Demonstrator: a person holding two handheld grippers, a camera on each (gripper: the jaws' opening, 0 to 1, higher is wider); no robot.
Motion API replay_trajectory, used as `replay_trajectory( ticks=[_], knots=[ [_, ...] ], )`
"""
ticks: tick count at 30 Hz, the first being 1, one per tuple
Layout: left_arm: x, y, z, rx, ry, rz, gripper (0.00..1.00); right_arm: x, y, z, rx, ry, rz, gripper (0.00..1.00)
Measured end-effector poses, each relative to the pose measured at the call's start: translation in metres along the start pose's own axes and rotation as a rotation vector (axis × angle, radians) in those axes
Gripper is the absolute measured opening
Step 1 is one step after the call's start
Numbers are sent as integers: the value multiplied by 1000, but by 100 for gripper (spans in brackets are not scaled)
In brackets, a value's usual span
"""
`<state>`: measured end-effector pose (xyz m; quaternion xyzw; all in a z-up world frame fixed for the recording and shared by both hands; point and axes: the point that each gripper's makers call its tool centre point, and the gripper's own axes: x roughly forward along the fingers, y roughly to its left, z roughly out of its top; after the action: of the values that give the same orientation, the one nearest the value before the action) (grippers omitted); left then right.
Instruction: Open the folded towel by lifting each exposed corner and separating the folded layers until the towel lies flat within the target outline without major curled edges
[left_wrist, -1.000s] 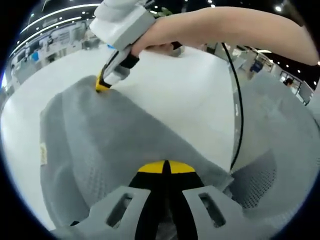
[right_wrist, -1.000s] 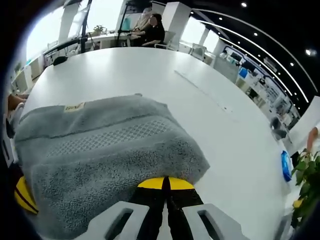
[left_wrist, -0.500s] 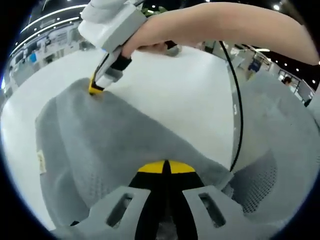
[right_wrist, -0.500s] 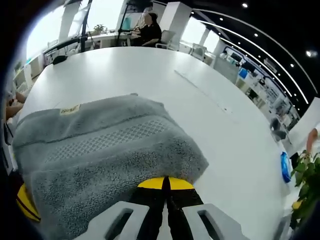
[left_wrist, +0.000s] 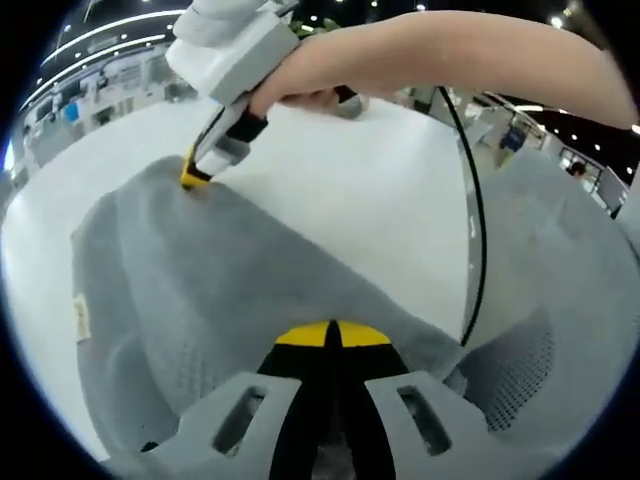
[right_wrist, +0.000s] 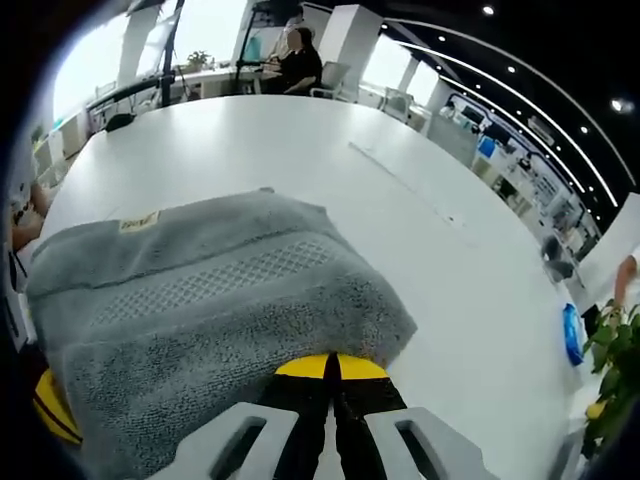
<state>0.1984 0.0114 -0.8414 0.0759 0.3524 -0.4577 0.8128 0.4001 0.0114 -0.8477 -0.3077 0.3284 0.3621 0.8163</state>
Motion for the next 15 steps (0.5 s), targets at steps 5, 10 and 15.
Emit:
replay_trajectory(
  ticks=[5,10,15],
  knots=[
    [0,0,0,-10,3,5,0,0,0,0,-11,1,-3,0],
    [0,0,0,-13,-8,9,0,0,0,1,-17,-8,2,0],
    [-2,2,2,-324,-28,-21,2,-1,-1,2,-2,-76,-14,0]
  ],
)
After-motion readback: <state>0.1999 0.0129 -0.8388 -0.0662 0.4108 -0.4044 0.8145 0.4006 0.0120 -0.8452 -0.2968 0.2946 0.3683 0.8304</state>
